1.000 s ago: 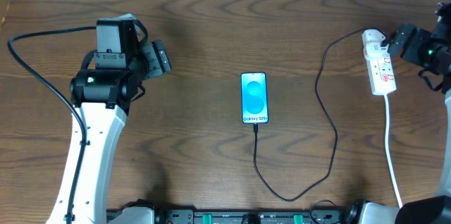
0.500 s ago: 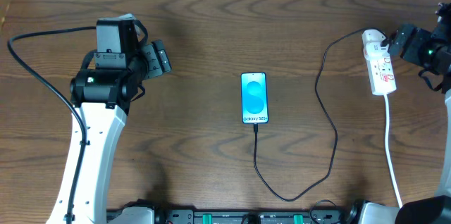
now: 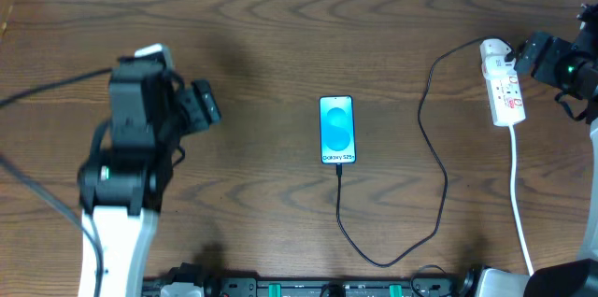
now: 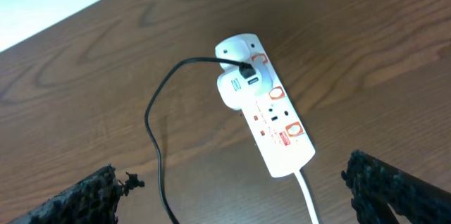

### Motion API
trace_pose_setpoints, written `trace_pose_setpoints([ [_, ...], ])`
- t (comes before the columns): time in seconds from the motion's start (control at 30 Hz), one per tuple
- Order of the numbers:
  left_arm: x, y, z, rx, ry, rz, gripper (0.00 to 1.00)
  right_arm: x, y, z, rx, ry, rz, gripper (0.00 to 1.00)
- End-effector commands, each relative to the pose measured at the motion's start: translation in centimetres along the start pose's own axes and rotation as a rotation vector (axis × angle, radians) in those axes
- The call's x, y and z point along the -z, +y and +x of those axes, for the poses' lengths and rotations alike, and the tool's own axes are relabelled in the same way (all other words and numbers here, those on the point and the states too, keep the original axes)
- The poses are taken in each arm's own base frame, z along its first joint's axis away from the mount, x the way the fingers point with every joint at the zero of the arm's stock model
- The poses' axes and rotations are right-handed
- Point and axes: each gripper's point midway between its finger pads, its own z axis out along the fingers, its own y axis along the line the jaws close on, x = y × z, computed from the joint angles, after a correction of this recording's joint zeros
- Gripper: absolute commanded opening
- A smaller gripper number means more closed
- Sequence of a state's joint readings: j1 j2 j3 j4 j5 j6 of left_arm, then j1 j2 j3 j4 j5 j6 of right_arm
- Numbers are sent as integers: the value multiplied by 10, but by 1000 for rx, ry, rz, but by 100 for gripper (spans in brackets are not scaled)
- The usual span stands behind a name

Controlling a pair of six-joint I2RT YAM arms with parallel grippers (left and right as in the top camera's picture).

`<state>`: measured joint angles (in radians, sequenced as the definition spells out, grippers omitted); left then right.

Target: Plug charger to phone and switch on socket

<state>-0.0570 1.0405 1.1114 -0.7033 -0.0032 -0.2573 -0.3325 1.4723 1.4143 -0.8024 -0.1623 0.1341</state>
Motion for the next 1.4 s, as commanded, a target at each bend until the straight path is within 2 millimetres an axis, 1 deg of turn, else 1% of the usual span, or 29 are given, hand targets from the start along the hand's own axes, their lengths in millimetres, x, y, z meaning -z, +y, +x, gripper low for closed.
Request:
trace_pose_setpoints([
  [0.0, 3, 6, 14, -11, -62, 11, 87, 4, 0, -3, -14, -12, 2, 99],
  [0.17, 16, 11, 25, 0, -225, 65, 87, 4, 0, -3, -14, -12, 2, 99],
  [0.23, 25, 12, 28, 6, -312, 93, 87, 4, 0, -3, -15, -12, 2, 99],
  [0.5, 54, 17, 31, 26, -562, 167, 87, 4, 0, -3, -15, -12, 2, 99],
  [0.63, 61, 26, 35, 45, -673, 171, 87, 4, 0, -3, -14, -12, 2, 99],
  [0.77, 63, 36, 42, 62, -763, 166, 87, 4, 0, -3, -15, -12, 2, 99],
  [0.9, 56, 47, 51, 75, -827, 150, 87, 4, 0, -3, -15, -12, 2, 99],
  [1.03, 35, 57, 60, 81, -824, 118, 87, 4, 0, -3, -14, -12, 2, 99],
  [1.17, 8, 66, 80, 88, -774, 82, 87, 4, 0, -3, -14, -12, 2, 99],
  [1.23, -5, 70, 92, 86, -721, 63, 87, 4, 0, -3, -14, -12, 2, 99],
  [1.37, -20, 77, 111, 84, -622, 26, 87, 4, 0, -3, -15, -12, 2, 99],
])
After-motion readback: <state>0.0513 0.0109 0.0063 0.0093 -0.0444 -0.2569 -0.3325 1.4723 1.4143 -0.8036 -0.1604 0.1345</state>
